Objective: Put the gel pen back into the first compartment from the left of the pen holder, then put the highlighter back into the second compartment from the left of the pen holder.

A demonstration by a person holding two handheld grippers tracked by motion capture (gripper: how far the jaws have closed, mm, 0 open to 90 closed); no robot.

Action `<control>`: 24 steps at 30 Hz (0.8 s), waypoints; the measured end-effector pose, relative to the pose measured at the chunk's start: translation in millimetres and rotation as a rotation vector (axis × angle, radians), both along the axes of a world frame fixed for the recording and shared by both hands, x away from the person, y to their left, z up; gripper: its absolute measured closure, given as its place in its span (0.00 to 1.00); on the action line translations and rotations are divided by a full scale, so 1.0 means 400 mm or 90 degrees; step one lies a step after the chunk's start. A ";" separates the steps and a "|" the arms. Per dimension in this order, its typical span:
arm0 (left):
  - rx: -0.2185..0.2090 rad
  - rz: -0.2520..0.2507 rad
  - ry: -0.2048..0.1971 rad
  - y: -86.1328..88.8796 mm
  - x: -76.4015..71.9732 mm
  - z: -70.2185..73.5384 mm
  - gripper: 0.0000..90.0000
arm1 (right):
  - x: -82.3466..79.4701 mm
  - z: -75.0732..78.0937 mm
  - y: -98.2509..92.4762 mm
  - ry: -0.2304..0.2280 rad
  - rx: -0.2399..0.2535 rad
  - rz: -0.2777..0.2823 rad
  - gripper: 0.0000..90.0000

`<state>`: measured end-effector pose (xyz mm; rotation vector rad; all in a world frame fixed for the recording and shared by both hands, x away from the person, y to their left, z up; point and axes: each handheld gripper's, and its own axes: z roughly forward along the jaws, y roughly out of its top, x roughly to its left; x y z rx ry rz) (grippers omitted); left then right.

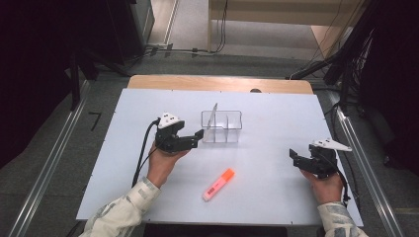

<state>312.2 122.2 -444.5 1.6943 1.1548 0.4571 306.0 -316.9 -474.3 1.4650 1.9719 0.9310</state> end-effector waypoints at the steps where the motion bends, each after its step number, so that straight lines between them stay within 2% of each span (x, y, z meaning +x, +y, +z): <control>1: 0.000 0.001 0.000 0.002 -0.005 -0.002 0.22 | 0.000 0.000 0.000 0.000 0.000 -0.001 0.25; 9: -0.002 0.007 0.000 0.005 -0.024 -0.013 0.22 | -0.004 0.002 -0.004 -0.003 0.003 0.001 0.25; 24: 0.000 0.010 0.005 0.002 -0.034 -0.026 0.19 | -0.013 0.003 -0.010 -0.004 0.003 -0.003 0.25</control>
